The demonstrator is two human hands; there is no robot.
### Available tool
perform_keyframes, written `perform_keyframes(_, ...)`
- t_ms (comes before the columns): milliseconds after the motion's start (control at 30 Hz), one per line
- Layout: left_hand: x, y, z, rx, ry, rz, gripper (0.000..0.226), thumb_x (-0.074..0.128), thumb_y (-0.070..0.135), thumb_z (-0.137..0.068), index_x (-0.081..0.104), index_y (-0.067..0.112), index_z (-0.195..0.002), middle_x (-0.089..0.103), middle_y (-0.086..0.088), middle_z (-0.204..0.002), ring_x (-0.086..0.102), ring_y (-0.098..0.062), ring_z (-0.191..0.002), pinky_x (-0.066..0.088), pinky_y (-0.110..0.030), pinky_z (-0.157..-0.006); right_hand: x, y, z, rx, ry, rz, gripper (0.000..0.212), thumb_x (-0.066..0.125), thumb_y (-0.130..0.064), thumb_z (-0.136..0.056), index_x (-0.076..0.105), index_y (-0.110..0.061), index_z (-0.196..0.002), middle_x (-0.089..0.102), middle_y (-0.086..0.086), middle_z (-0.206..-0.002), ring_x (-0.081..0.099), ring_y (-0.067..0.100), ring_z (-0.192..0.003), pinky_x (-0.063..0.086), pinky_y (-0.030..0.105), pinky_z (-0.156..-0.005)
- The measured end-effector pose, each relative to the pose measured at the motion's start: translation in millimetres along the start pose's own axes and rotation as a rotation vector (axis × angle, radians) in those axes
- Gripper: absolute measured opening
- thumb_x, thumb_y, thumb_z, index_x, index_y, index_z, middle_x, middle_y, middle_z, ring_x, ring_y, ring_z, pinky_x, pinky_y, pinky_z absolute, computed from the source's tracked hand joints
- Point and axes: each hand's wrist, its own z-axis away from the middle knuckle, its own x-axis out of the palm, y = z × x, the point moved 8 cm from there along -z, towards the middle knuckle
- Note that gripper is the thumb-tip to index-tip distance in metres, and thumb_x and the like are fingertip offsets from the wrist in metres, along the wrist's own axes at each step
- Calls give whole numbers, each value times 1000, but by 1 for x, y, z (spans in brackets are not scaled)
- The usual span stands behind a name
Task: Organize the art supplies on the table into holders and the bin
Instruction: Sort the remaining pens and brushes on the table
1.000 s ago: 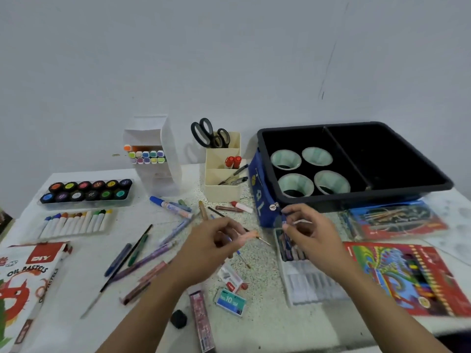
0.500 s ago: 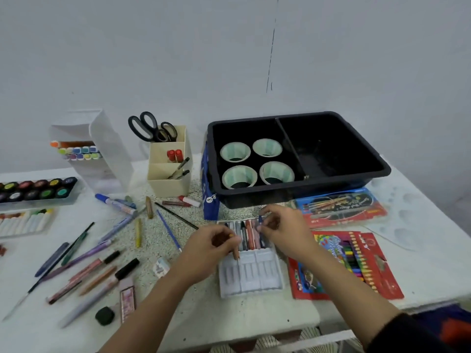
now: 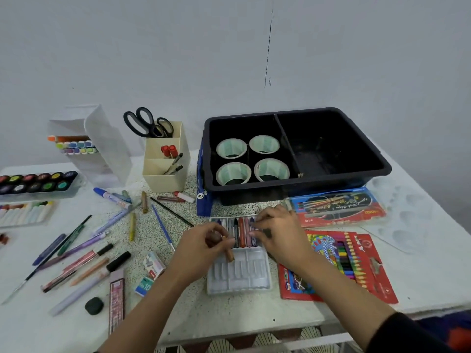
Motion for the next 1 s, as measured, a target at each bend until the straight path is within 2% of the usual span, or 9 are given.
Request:
perform_keyframes(167,0,5,-4,7,0,23,27,82,38,-78,62,22,-87,72,5,-65,68,-11,-63,51,-24,-59,2,-1,-3,-9,-4,45,13,77,-41,-83,80,-30,-88,58,-10,-96,48,19,-101,40,47,-90)
perform_keyframes(300,8,21,-10,31,-16,75,25,84,35,-75,67,18,-84,73,6,-65,70,-6,-63,54,-21,-63,0,7,-3,7,-54,-55,13,73,-31,-87,79,-26,-98,55,-8,-99,46,17,-102,44,43,-89)
perform_keyframes(367,11,29,-16,56,1,108,22,85,33,-75,70,19,-83,73,8,-65,70,-4,-62,55,-21,-62,-5,14,-3,37,-54,-110,22,75,-24,-86,76,-23,-108,56,-6,-105,49,18,-105,45,39,-92)
perform_keyframes(467,21,44,-26,94,33,126,18,85,30,-77,73,19,-84,73,9,-65,68,-1,-60,48,-14,-58,-17,24,-1,86,-35,-138,35,77,-24,-85,72,-23,-119,56,-9,-108,48,14,-108,41,28,-92)
perform_keyframes(533,31,50,-32,112,52,137,19,85,31,-76,73,19,-84,73,10,-65,68,-1,-60,51,-16,-58,-22,27,0,89,-33,-116,35,75,-25,-85,72,-24,-119,57,-10,-108,46,12,-108,41,28,-92)
perform_keyframes(633,40,50,-41,140,96,50,23,86,41,-73,73,25,-84,72,15,-70,67,4,-66,57,-21,-65,-26,31,2,95,-32,-100,30,74,-23,-85,73,-21,-115,62,-8,-108,47,11,-109,42,30,-95)
perform_keyframes(733,46,45,-43,181,92,-38,27,82,49,-72,75,27,-86,71,16,-76,66,2,-71,57,-28,-70,-29,31,3,94,-5,-114,28,74,-19,-84,75,-21,-112,65,-8,-106,49,11,-108,40,28,-94)
perform_keyframes(867,50,43,-42,293,99,-193,42,70,60,-76,78,26,-100,62,14,-100,60,-4,-90,53,-28,-79,-27,28,3,72,-9,-127,27,73,-22,-85,75,-20,-111,66,-8,-104,41,5,-99,38,27,-87)
perform_keyframes(1000,56,40,-37,379,10,-306,38,69,49,-86,74,26,-116,57,11,-113,53,-5,-105,49,-26,-91,-25,25,4,43,-23,-140,27,74,-30,-86,75,-22,-112,66,-10,-105,46,7,-102,37,27,-88)
